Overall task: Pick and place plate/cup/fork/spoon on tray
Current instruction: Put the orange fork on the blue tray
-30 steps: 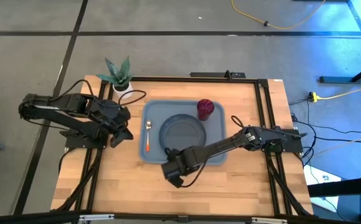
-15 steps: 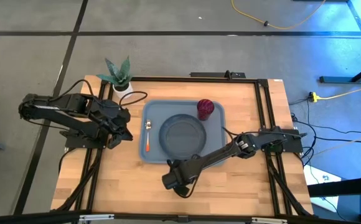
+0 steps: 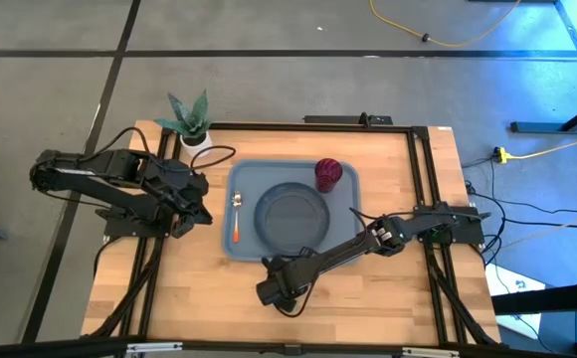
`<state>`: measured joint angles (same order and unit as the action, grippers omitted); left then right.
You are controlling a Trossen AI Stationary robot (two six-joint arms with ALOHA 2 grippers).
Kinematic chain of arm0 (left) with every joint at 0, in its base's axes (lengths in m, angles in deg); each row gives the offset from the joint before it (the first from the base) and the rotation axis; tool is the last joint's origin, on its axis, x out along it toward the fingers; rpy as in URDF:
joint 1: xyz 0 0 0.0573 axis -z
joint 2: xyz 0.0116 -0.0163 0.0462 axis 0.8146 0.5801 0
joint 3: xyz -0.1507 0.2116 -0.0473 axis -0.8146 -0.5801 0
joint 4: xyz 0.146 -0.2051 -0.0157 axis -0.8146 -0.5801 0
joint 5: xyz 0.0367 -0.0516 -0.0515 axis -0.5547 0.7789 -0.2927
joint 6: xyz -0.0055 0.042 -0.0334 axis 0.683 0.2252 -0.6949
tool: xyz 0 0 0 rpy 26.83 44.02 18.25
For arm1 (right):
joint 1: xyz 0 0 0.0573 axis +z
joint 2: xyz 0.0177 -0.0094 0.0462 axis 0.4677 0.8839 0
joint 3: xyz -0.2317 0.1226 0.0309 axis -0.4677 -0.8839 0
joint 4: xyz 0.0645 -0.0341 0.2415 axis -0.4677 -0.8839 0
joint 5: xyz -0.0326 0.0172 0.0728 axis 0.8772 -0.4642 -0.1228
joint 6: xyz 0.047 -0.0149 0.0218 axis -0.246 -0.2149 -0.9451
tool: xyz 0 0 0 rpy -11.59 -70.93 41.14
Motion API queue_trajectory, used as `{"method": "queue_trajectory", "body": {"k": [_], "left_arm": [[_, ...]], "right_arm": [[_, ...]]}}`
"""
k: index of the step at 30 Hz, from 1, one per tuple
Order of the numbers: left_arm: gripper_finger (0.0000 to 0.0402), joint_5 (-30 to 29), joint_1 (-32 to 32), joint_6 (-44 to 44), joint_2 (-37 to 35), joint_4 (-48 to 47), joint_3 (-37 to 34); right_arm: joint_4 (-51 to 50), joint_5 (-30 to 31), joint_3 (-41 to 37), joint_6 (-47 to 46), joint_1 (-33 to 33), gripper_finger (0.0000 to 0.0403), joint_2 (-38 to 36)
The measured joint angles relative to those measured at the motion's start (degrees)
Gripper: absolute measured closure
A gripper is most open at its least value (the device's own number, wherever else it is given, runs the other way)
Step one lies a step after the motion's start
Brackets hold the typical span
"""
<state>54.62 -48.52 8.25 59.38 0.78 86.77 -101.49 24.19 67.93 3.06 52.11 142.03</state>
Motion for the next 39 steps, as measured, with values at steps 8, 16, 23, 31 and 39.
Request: {"method": "queue_trajectory", "body": {"k": [8, 16, 23, 31, 39], "left_arm": [[0.0346, -0.1, 0.0, 0.0, 0.0, -0.1, 0.0], [0.0346, -0.1, 0.0, 0.1, 0.0, -0.1, 0.0], [0.0346, 0.0, 0.0, 0.1, 0.0, -0.1, 0.0], [0.0347, 0.3, 0.0, 0.1, 0.0, -0.6, 0.0], [0.0346, 0.2, 0.0, 0.0, 0.0, -1.2, 0.0]], "right_arm": [[3.1, 3.7, 0.0, 3.4, 0.1, 0.04, 0.1], [7.1, 5.5, 0.0, 11.5, 0.0, 0.0367, 0.2], [8.9, 5.6, 0.0, 11.9, -0.1, 0.0355, 0.2], [7.9, 4.4, 0.8, 13.1, 0.0, 0.0355, -1.6], [5.4, 4.4, 0.9, 13.3, 1.1, 0.0357, -10.1]]}}
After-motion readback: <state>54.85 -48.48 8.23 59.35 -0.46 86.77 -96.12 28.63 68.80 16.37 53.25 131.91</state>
